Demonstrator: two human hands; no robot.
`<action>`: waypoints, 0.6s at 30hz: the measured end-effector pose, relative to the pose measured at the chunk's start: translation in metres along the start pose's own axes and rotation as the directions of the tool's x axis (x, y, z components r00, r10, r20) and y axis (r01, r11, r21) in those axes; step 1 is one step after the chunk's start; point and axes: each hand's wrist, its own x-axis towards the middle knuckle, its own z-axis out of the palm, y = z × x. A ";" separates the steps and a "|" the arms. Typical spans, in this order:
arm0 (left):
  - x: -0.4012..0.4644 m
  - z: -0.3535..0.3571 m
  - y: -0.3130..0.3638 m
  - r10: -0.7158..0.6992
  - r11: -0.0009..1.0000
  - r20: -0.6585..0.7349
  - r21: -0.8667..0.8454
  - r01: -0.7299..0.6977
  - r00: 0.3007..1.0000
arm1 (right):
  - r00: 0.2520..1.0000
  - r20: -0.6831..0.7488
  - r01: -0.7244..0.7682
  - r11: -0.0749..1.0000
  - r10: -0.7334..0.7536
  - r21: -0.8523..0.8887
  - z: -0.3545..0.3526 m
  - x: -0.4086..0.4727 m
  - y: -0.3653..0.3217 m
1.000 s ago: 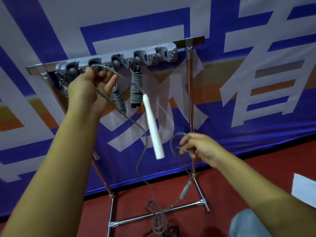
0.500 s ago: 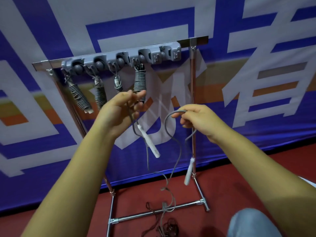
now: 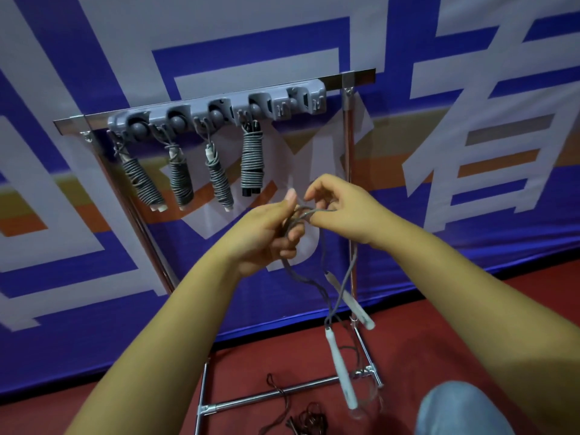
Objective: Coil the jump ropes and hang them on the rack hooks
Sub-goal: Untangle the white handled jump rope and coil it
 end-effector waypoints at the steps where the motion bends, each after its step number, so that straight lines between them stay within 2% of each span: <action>1: -0.001 -0.002 0.002 0.026 1.000 0.009 0.012 -0.027 1.000 | 0.999 0.035 -0.012 1.000 0.011 0.009 -0.002 -0.002 0.004; 3: -0.002 -0.004 0.005 0.078 0.996 0.018 0.041 -0.078 0.997 | 0.980 0.186 -0.063 0.998 0.064 -0.010 -0.003 -0.007 0.012; 5: -0.002 -0.007 0.009 0.135 0.989 0.017 0.060 -0.136 0.991 | 0.920 0.352 -0.164 0.985 0.173 -0.056 0.001 -0.012 0.023; 6: -0.002 -0.010 0.011 0.162 0.985 0.000 0.059 -0.162 0.987 | 0.896 0.386 -0.205 0.976 0.218 -0.077 0.005 -0.015 0.030; 8: -0.003 -0.018 0.016 0.197 0.980 -0.063 0.032 -0.196 0.978 | 0.896 0.355 -0.265 0.963 0.267 -0.054 0.008 -0.020 0.044; 10: -0.006 -0.030 0.018 0.197 0.980 -0.139 -0.007 -0.200 0.971 | 0.914 0.294 -0.303 0.952 0.279 0.039 0.008 -0.024 0.055; 13: -0.012 -0.046 0.017 0.212 0.977 -0.237 0.019 -0.213 0.948 | 0.939 0.251 -0.264 0.960 0.235 0.088 0.002 -0.027 0.056; 16: -0.016 -0.053 0.016 0.257 0.966 -0.314 0.043 -0.257 0.914 | 0.927 0.315 -0.231 0.972 0.205 0.050 0.001 -0.028 0.055; 18: -0.016 -0.058 0.017 0.278 0.955 -0.411 0.025 -0.294 0.868 | 0.893 0.401 -0.260 0.961 0.204 0.091 0.002 -0.030 0.058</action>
